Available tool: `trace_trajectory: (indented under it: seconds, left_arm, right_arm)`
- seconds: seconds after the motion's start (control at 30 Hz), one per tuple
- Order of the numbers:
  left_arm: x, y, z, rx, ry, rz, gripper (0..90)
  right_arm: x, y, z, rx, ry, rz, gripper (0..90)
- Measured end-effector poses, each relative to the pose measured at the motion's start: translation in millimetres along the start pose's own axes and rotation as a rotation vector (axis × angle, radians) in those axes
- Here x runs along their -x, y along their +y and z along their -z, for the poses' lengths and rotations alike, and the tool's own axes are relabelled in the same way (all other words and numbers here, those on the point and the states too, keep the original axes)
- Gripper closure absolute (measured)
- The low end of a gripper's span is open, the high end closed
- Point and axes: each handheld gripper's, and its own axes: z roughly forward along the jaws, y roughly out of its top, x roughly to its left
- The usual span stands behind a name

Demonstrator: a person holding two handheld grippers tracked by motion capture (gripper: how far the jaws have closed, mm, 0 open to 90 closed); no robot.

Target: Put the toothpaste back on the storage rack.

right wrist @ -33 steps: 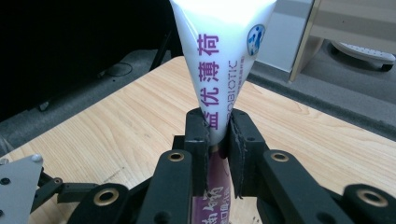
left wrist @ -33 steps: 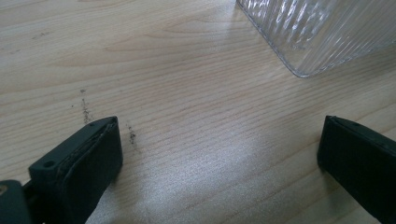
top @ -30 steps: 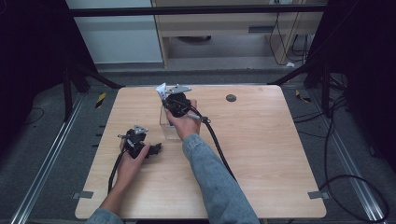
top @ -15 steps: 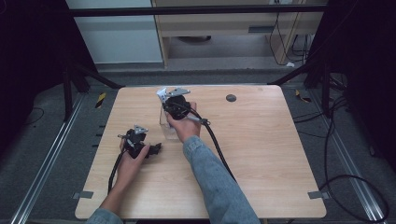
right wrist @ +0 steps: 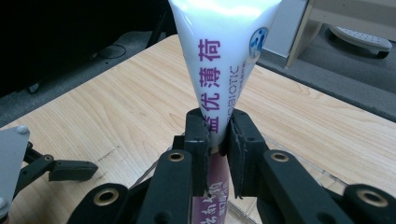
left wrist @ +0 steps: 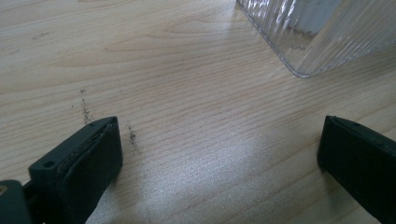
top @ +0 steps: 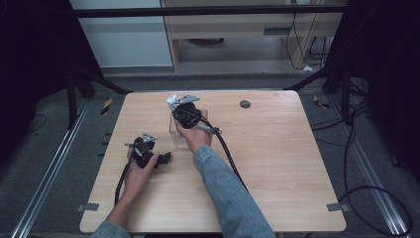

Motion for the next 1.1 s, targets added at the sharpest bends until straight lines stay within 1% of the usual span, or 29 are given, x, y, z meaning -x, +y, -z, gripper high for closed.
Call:
trace_trajectory:
  seconds: [0.1, 0.37, 0.63, 0.7, 0.8, 0.87, 1.07, 1.1]
  left_arm:
    - [0.0, 0.0, 0.0, 0.001, 0.0, 0.001, 0.0]
    - [0.2, 0.0, -0.1, 0.002, 0.0, 0.002, 0.0]
    - [0.1, 0.0, -0.1, 0.001, 0.0, 0.001, 0.0]
    - [0.2, 0.0, -0.2, 0.002, 0.0, 0.003, 0.0]
    - [0.2, 0.0, -0.2, 0.002, 0.0, 0.003, 0.0]
    - [0.2, 0.0, -0.2, 0.002, 0.0, 0.003, 0.0]
    - [0.2, 0.0, -0.2, 0.002, 0.0, 0.003, 0.0]
    - [0.2, 0.0, -0.1, 0.002, 0.0, 0.002, 0.0]
  right_arm:
    - [0.7, 1.1, -1.7, -0.004, -0.003, -0.009, 78.8]
    - [-0.2, 2.7, -5.7, -0.004, -0.008, -0.012, 78.4]
    - [0.0, 3.4, -6.1, -0.01, 0.0, -0.015, 77.6]
    - [0.6, 3.4, -4.9, -0.01, 0.002, -0.013, 76.4]
    - [1.4, 3.1, -2.0, -0.017, 0.005, -0.027, 67.9]
    - [2.0, 2.7, 0.8, -0.025, 0.008, -0.03, 68.4]
    - [3.7, 2.7, 9.1, -0.028, 0.016, -0.016, 68.2]
    - [4.5, 3.3, 13.1, -0.026, 0.014, -0.012, 67.9]
